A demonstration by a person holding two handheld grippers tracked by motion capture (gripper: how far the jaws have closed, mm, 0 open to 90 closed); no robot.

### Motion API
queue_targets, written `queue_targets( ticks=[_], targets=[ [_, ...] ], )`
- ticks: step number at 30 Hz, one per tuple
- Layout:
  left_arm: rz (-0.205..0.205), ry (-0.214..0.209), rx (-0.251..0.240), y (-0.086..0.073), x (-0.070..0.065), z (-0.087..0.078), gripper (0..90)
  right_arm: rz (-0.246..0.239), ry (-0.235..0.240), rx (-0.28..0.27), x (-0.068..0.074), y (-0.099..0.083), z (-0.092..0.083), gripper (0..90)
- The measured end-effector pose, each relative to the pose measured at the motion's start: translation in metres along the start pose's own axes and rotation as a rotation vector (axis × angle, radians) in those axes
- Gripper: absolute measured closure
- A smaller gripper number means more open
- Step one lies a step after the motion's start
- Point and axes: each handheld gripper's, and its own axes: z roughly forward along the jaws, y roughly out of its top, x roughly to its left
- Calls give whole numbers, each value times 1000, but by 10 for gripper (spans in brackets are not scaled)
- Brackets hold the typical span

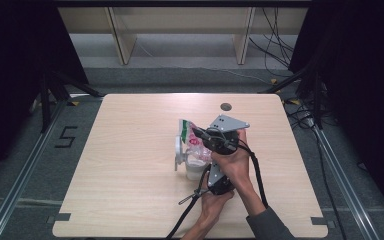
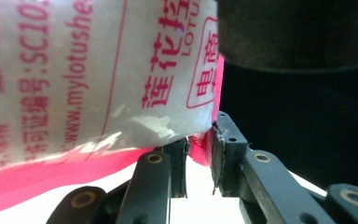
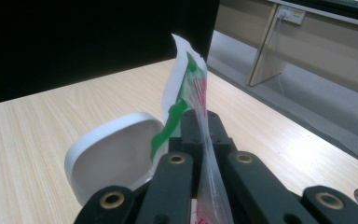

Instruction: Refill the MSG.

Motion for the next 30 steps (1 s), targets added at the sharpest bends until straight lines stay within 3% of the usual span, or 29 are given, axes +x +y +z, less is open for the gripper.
queue_targets(
  ticks=[2, 4, 7, 8, 14, 16, 19, 20, 23, 25, 30],
  targets=[
    [-1, -18, -14, -1, 2, 2, 772, -4, -5, -11, 0, 0, 0, 900],
    [5, -2, 9, 0, 1, 0, 772, 2, 3, -10, 0, 1, 0, 900],
    [2, -8, 0, 0, 1, 0, 772, 24, 3, 11, 2, 0, -1, 900],
    [2, -8, 0, 0, 1, 0, 772, -8, 2, 2, 0, 1, 0, 900],
    [2, -7, 2, 0, 1, 0, 772, 9, -2, 2, 2, 0, 1, 900],
    [-2, -7, -7, 0, 1, 0, 772, -9, 1, -4, 1, 1, 1, 900],
    [8, -14, -5, 2, 0, 0, 772, 4, 17, 8, 3, 1, 0, 900],
    [9, -16, -6, 1, -1, 0, 772, -17, -9, -1, 3, 1, 0, 900],
    [10, -15, -11, 1, 0, 0, 772, -10, 1, 11, 4, 2, 0, 900],
    [-1, 3, -13, 1, 0, 0, 772, -10, 6, 16, 5, 3, -1, 900],
    [15, -26, -11, 3, -2, -2, 772, -14, -5, 11, 6, 3, 0, 900]
  ],
)
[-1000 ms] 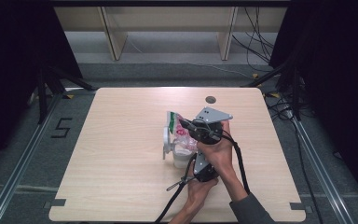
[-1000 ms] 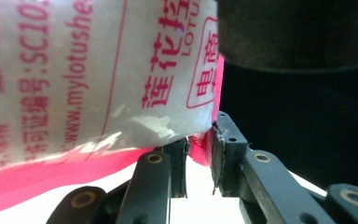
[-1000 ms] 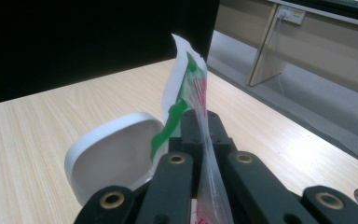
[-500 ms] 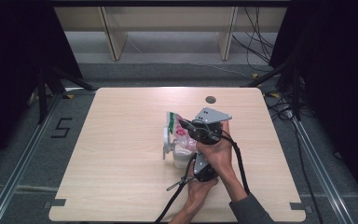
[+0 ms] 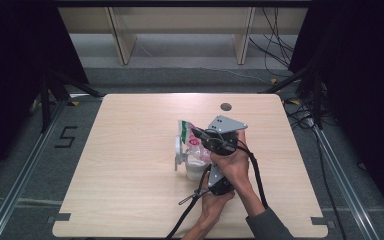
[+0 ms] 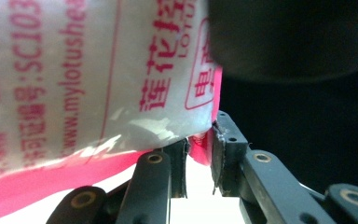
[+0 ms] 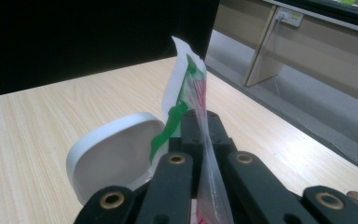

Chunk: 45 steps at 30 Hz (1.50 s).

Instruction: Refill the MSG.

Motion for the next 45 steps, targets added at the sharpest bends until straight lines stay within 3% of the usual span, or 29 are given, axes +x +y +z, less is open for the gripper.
queue_targets(
  ticks=[1, 2, 4, 10, 13, 18, 21, 23, 25, 27, 28, 30, 32, 35, 37, 39, 44, 45],
  targets=[
    [-7, 29, 2, 0, 0, 0, 772, -17, -8, -6, 0, 1, -1, 900],
    [-17, 29, -5, 0, 0, 1, 772, -10, -1, 0, 0, 1, -2, 900],
    [-8, 8, 7, -2, 1, 1, 772, -24, -7, -2, -2, 1, -1, 900],
    [-5, 13, 9, -2, 1, 1, 772, 3, 2, 1, -2, 0, -1, 900],
    [-9, 20, 16, -2, 1, 2, 772, -10, -17, -10, -3, -1, 1, 900],
    [-12, 9, 1, -2, 1, 1, 772, 5, 8, 0, -1, 0, -1, 900],
    [-6, 21, 17, -3, 1, 2, 772, -8, -6, 0, -2, -2, 1, 900],
    [-9, 9, 5, -2, 1, 1, 772, 19, 0, 6, -2, -2, 1, 900],
    [-10, 18, 3, -1, 1, 1, 772, -1, 9, -15, -3, -1, 0, 900],
    [-8, 15, 7, -2, 1, 2, 772, 0, 7, 7, -1, 0, -1, 900],
    [-6, 15, 15, -2, 1, 1, 772, -16, -14, -4, -3, -1, 1, 900],
    [-28, -4, -25, -3, 1, 3, 772, 8, 7, 12, -2, -2, 1, 900],
    [-9, 19, 10, -2, 1, 1, 772, -3, -8, -9, -2, -1, 1, 900],
    [-15, 18, 2, -1, 0, 1, 772, 5, 7, 2, -1, 0, -1, 900],
    [-5, 18, 15, -3, 1, 2, 772, -17, -10, -2, -3, -1, 0, 900],
    [-8, 14, 7, -2, 1, 2, 772, 0, 15, 0, -2, -2, 2, 900],
    [5, 15, 14, -2, 3, 1, 772, -16, -10, -6, 0, -1, 3, 900],
    [-16, -32, 13, -3, 3, 3, 772, -21, -10, 2, 0, -2, 4, 900]
  ],
)
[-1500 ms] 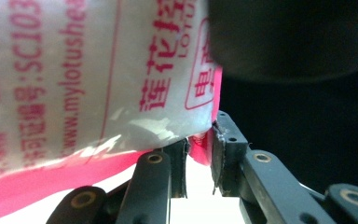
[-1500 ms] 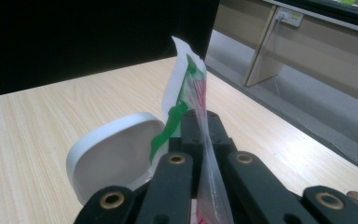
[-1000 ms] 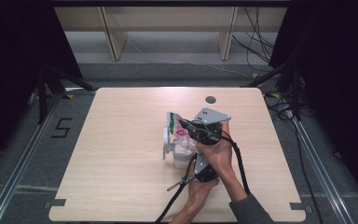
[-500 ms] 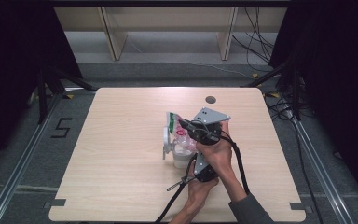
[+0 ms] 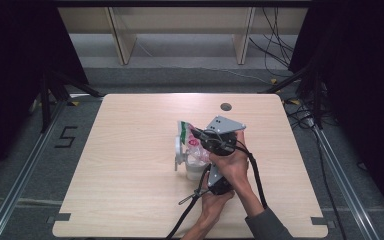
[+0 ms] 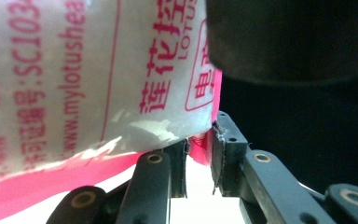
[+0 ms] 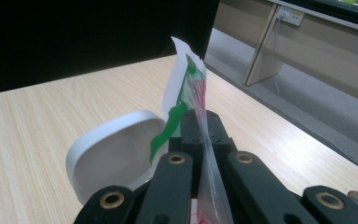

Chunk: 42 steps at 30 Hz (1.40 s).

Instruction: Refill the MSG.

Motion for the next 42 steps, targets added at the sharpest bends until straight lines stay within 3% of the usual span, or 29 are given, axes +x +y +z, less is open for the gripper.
queue_targets(
  ticks=[1, 2, 3, 7, 8, 10, 13, 15, 17, 19, 22, 26, 30, 32, 36, 42],
  targets=[
    [-38, -18, -6, -1, -2, 1, 772, -8, -9, -6, -1, 0, 0, 900],
    [-39, -18, -5, -1, -2, 1, 772, 13, 14, 15, 0, 0, -1, 900],
    [-44, -18, -12, -1, -3, 1, 772, 20, 13, 3, 0, 0, -1, 900],
    [-44, -18, -7, -1, -3, 2, 772, 12, 2, -7, -1, 0, -1, 900],
    [-42, -22, 1, -1, -2, 2, 772, 29, 5, 5, -1, -1, -2, 900],
    [-38, -10, 12, -1, -1, 1, 773, 28, 2, -19, -4, -1, -1, 900],
    [-35, -20, -1, -2, 0, 4, 773, 34, 19, -4, -4, 0, -3, 900],
    [-24, -6, 19, -1, 1, 3, 772, 30, 6, -17, -6, -1, -2, 900],
    [-26, -14, 6, -2, 2, 5, 773, 44, 1, -26, -6, -1, -1, 900],
    [-29, -6, 21, -1, 3, 5, 772, 26, -6, -21, -7, -1, -3, 900],
    [-34, -20, -6, -1, 2, 6, 772, 31, 13, -19, -7, 0, -2, 900],
    [-40, -20, -4, -2, 2, 6, 772, 18, 6, -3, -5, -1, -1, 900],
    [-32, -22, -5, -2, 2, 6, 772, 46, 7, -17, -5, 0, -3, 900],
    [-32, -23, 1, -2, 2, 5, 772, 18, -5, -23, -5, 0, -2, 900],
    [-31, -22, -7, -1, 2, 5, 772, 36, 13, -7, -4, 0, -2, 900],
    [-32, -25, -2, -1, 2, 4, 771, 13, 2, -10, -2, 1, 0, 900]
  ],
)
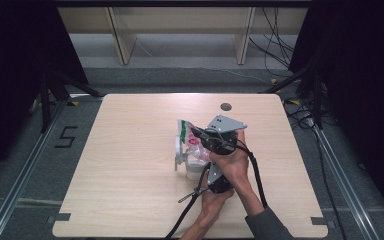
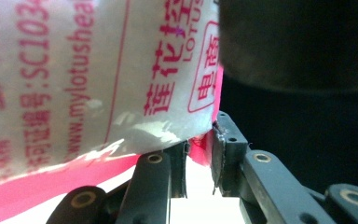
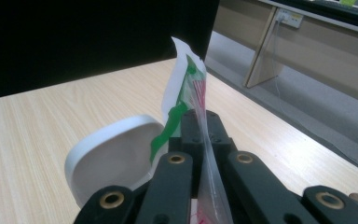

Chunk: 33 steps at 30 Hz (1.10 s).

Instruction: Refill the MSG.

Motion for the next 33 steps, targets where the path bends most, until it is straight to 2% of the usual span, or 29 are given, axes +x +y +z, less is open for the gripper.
queue_targets(
  ticks=[2, 3, 4, 5, 6, 7, 9, 11, 12, 13, 15, 17, 18, 20, 21, 22, 24, 25, 26, 28, 29, 31, 33],
  targets=[
    [2, 11, 15, 0, 0, -1, 772, 0, 3, -2, -1, -2, 1, 900],
    [-3, -1, 4, 0, 0, -1, 772, 18, 17, 11, -1, -1, 0, 900],
    [-6, -2, -7, 1, -1, -1, 771, 21, 5, 1, -1, -1, -1, 900],
    [-5, 1, -8, 1, -1, -1, 772, 6, 2, -5, -2, 0, -1, 900],
    [0, 3, 7, 2, 0, -1, 772, 23, -4, -9, 0, 1, -2, 900],
    [0, 2, 7, 1, 0, -1, 772, -4, 6, -5, -1, 1, -1, 900],
    [-1, 2, 10, 1, 0, -2, 771, 17, -8, 1, 0, -1, 1, 900],
    [1, -5, 5, 2, -1, -3, 771, 18, 25, 4, 0, -1, 2, 900],
    [7, 0, 8, 3, -1, -4, 772, -16, -1, -6, -1, 0, 1, 900],
    [10, -2, 5, 3, -1, -3, 771, 14, -5, -10, 2, 0, 0, 900],
    [4, -5, 2, 3, -1, -3, 771, 5, 13, 0, 2, 2, -1, 900],
    [0, 7, 14, 2, -1, -3, 771, 1, 7, 1, 0, 0, 0, 900],
    [9, 6, 21, 2, 0, -3, 771, 21, 1, 2, 1, -1, 0, 900],
    [0, 5, 10, 2, 0, -2, 771, 1, -2, -7, 0, 0, 1, 900],
    [-1, 5, 9, 2, -1, -3, 771, 17, 9, 2, 1, 0, -1, 900],
    [-1, 5, 10, 2, -1, -3, 771, 11, 21, 3, 0, 1, -1, 900],
    [-4, -5, -3, 1, 0, -1, 771, 15, 21, 4, 0, 1, -1, 900],
    [-3, 8, 10, 2, -1, -2, 771, 18, 20, 6, 0, 0, -1, 900],
    [-8, -4, -5, 1, -1, -1, 771, 18, 21, 5, 0, 0, -1, 900],
    [1, 1, 9, 1, 0, -2, 771, 20, 20, 2, -1, 0, -1, 900],
    [-2, -5, 1, 1, 0, -1, 771, 23, 12, -8, -1, 0, -1, 900],
    [-1, 5, 20, 1, 0, -2, 771, 13, 16, -5, -2, 0, -2, 900],
    [-2, 2, 21, 1, 0, -2, 771, 25, 17, 1, -2, 0, -2, 900]
  ],
)
